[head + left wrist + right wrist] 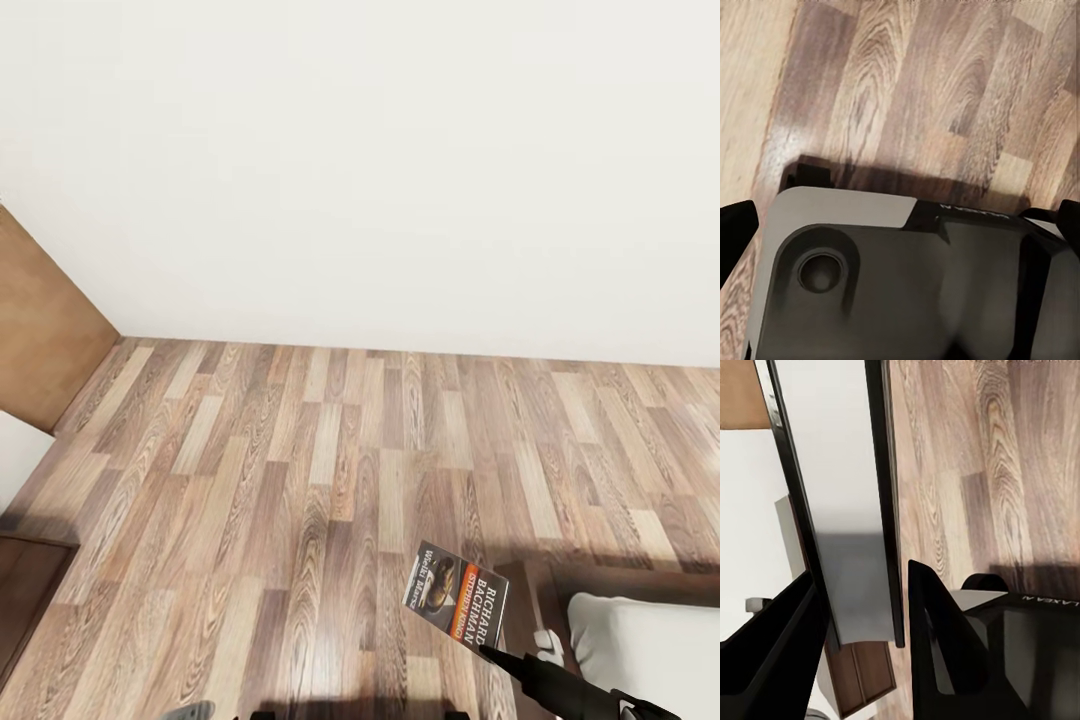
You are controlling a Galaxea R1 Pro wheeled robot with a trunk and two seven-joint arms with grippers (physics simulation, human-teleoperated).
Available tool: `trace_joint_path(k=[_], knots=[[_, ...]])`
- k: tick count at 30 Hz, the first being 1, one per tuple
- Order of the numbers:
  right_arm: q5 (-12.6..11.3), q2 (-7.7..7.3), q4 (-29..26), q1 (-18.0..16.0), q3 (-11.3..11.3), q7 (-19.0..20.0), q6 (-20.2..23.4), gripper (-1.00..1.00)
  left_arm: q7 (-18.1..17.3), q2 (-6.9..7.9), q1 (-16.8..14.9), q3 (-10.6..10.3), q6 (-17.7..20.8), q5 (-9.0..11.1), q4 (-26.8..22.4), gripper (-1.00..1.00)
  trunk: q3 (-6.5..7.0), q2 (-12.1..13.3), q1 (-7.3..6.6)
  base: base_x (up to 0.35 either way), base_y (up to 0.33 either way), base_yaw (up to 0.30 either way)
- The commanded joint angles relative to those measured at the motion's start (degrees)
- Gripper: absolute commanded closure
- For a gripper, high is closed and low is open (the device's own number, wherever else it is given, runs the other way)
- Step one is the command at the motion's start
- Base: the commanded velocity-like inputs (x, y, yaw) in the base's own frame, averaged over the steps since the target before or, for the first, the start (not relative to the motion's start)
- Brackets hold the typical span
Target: In the bedroom, move the book from the bed onto either nightstand, and place the two sandals side by side next to the bed.
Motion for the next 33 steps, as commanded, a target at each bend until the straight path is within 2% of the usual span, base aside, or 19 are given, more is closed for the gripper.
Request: trace_joint_path(k=[1, 33], knots=[[-0.22, 0.0, 0.01, -0.03, -0.09, 0.13, 0.59, 1.0, -0.4, -0.03, -0.03, 0.22, 0.01, 0.24, 0.08, -1.0, 0.06, -0.03, 0.01, 0.0, 0.0, 0.0], [-0.22, 0.0, 0.1, -0.02, -0.09, 0.13, -0.82, 1.0, -0.4, -0.05, -0.03, 0.15, 0.0, 0.15, 0.08, -1.0, 3.01, -0.03, 0.01, 0.0, 0.0, 0.0]])
